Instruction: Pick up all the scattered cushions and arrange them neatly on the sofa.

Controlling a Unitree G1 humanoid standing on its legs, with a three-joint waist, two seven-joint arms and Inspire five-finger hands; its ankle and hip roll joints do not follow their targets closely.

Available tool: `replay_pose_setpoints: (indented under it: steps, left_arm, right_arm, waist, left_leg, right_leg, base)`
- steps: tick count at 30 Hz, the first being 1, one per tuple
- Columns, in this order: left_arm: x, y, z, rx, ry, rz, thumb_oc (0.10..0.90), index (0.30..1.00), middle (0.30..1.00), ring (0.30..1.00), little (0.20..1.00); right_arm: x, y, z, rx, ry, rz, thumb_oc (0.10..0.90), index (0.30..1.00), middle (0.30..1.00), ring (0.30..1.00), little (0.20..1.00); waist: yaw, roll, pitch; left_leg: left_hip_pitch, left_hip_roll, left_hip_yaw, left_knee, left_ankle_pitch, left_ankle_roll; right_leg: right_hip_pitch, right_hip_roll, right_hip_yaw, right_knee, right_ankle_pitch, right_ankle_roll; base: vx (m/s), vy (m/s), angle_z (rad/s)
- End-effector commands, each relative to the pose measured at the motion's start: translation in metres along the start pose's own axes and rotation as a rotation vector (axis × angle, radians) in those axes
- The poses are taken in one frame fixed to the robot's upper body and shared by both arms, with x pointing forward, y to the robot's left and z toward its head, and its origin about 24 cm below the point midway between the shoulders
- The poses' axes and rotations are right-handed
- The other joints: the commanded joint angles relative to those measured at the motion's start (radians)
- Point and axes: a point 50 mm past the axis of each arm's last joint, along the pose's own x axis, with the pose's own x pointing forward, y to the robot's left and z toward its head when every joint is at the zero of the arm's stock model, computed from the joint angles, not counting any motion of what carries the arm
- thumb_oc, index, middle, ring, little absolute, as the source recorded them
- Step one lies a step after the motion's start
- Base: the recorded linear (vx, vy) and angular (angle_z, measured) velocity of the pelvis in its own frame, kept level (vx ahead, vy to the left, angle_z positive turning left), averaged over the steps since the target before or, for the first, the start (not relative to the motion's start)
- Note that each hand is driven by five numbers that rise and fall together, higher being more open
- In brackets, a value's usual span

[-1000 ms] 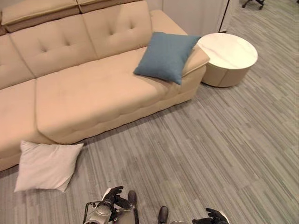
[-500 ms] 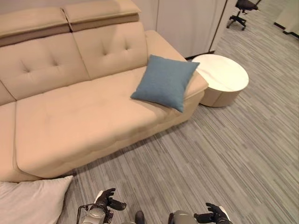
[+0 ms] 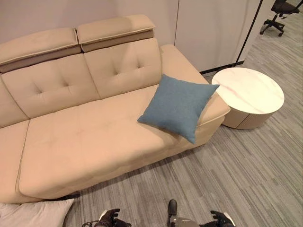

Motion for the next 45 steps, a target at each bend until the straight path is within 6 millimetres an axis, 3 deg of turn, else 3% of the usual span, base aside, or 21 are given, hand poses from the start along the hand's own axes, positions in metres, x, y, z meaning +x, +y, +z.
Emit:
replay_pose_setpoints:
  steps: [1,3,4,7,9,16,17,22,26,29,34,45]
  left_arm:
    - [0.003,0.009,0.021,0.027,-0.081,0.021,0.800,0.900,0.900,0.900,0.900]
    - [0.003,0.007,0.020,0.033,-0.077,0.015,0.800,0.900,0.900,0.900,0.900]
    - [0.002,0.006,0.018,0.034,-0.072,0.012,0.800,0.900,0.900,0.900,0.900]
    - [0.002,0.005,0.016,0.032,-0.068,0.013,0.800,0.900,0.900,0.900,0.900]
    - [0.001,0.005,0.011,0.020,-0.050,0.013,0.800,0.900,0.900,0.900,0.900]
    - [0.000,0.014,0.004,0.014,-0.033,0.032,0.800,0.900,0.900,0.900,0.900]
    - [0.000,0.019,0.003,0.009,-0.032,0.049,0.800,0.900,0.900,0.900,0.900]
    - [0.000,0.024,0.004,0.018,-0.038,0.062,0.800,0.900,0.900,0.900,0.900]
    - [-0.001,0.030,0.002,0.024,-0.033,0.082,0.800,0.900,0.900,0.900,0.900]
    - [-0.001,0.027,-0.002,0.021,-0.027,0.075,0.800,0.900,0.900,0.900,0.900]
    - [-0.001,0.033,0.000,-0.008,-0.039,0.102,0.800,0.900,0.900,0.900,0.900]
    - [-0.003,0.066,0.034,-0.062,-0.191,0.260,0.800,0.900,0.900,0.900,0.900]
  right_arm:
    - [0.001,-0.018,0.003,0.032,-0.029,-0.057,0.800,0.900,0.900,0.900,0.900]
    - [0.000,-0.019,0.001,0.032,-0.026,-0.061,0.800,0.900,0.900,0.900,0.900]
    - [0.000,-0.018,0.000,0.034,-0.025,-0.062,0.800,0.900,0.900,0.900,0.900]
    - [0.000,-0.016,-0.001,0.024,-0.021,-0.059,0.800,0.900,0.900,0.900,0.900]
    - [-0.001,-0.012,-0.003,0.024,-0.018,-0.051,0.800,0.900,0.900,0.900,0.900]
    - [-0.003,0.000,-0.009,0.001,0.000,-0.010,0.800,0.900,0.900,0.900,0.900]
    - [-0.002,0.003,-0.004,-0.017,-0.013,0.003,0.800,0.900,0.900,0.900,0.900]
    - [0.000,0.001,0.005,-0.015,-0.040,0.003,0.800,0.900,0.900,0.900,0.900]
    - [0.000,-0.001,0.006,-0.034,-0.044,-0.008,0.800,0.900,0.900,0.900,0.900]
    - [-0.002,-0.001,-0.005,-0.019,-0.009,-0.012,0.800,0.900,0.900,0.900,0.900]
    - [-0.002,-0.012,-0.013,-0.006,0.015,-0.062,0.800,0.900,0.900,0.900,0.900]
    - [0.000,-0.060,0.012,-0.113,-0.089,-0.249,0.800,0.900,0.900,0.900,0.900]
  waist:
    - [-0.012,-0.009,0.042]
    - [-0.004,-0.013,0.042]
    - [0.001,-0.011,0.042]
    - [0.028,0.006,0.051]
    - [0.034,0.008,0.037]
    - [0.050,-0.006,0.003]
    - [0.057,0.001,0.002]
    - [0.039,0.025,0.025]
    - [0.040,0.045,0.023]
    - [0.035,0.029,-0.005]
    - [0.035,0.037,-0.033]
    - [0.037,0.046,-0.053]
  left_leg:
    - [-0.003,-0.019,0.047,-0.336,0.023,0.087]
    - [-0.027,-0.035,0.050,-0.446,-0.006,0.096]
    - [-0.036,-0.038,0.051,-0.496,0.006,0.093]
    - [-0.095,-0.045,0.015,-0.631,0.124,0.076]
    - [-0.066,-0.045,0.007,-0.692,0.128,0.080]
    - [-0.008,-0.075,0.016,-0.683,0.091,0.115]
    - [0.038,-0.081,0.032,-0.707,0.075,0.138]
    - [0.072,-0.078,0.038,-0.728,0.074,0.157]
    - [0.124,-0.069,0.054,-0.784,0.066,0.146]
    - [0.145,-0.089,0.057,-0.807,0.065,0.133]
    - [0.180,-0.080,0.049,-0.823,0.059,0.122]
    - [0.220,-0.064,0.048,-0.842,0.051,0.104]
  right_leg:
    - [0.063,-0.031,0.018,0.076,-0.122,0.139]
    - [0.088,-0.030,0.018,0.063,-0.138,0.149]
    - [0.099,-0.026,0.021,0.059,-0.142,0.151]
    - [0.146,0.011,0.049,0.047,-0.167,0.151]
    - [0.164,0.019,0.066,0.052,-0.184,0.155]
    - [0.162,-0.020,0.083,0.128,-0.188,0.191]
    - [0.107,-0.053,0.055,0.253,-0.151,0.232]
    - [0.011,-0.075,0.037,0.393,-0.095,0.261]
    - [-0.006,-0.165,-0.111,0.241,-0.096,0.238]
    - [0.051,-0.151,-0.097,0.127,-0.076,0.250]
    - [0.115,-0.129,-0.102,0.067,-0.080,0.242]
    - [0.182,-0.100,-0.098,-0.001,-0.091,0.241]
  base:
    - [0.13,-0.005,0.00]
    - [0.21,0.017,-0.03]
    - [0.23,0.054,-0.01]
    - [0.22,0.078,0.08]
    - [0.23,0.124,-0.22]
    - [0.14,0.145,-0.49]
    - [0.07,0.140,-0.28]
    - [0.03,0.103,-0.28]
    - [0.08,-0.028,-0.13]
    - [0.12,-0.074,-0.09]
    - [0.12,-0.069,0.06]
    - [0.06,-0.015,-0.02]
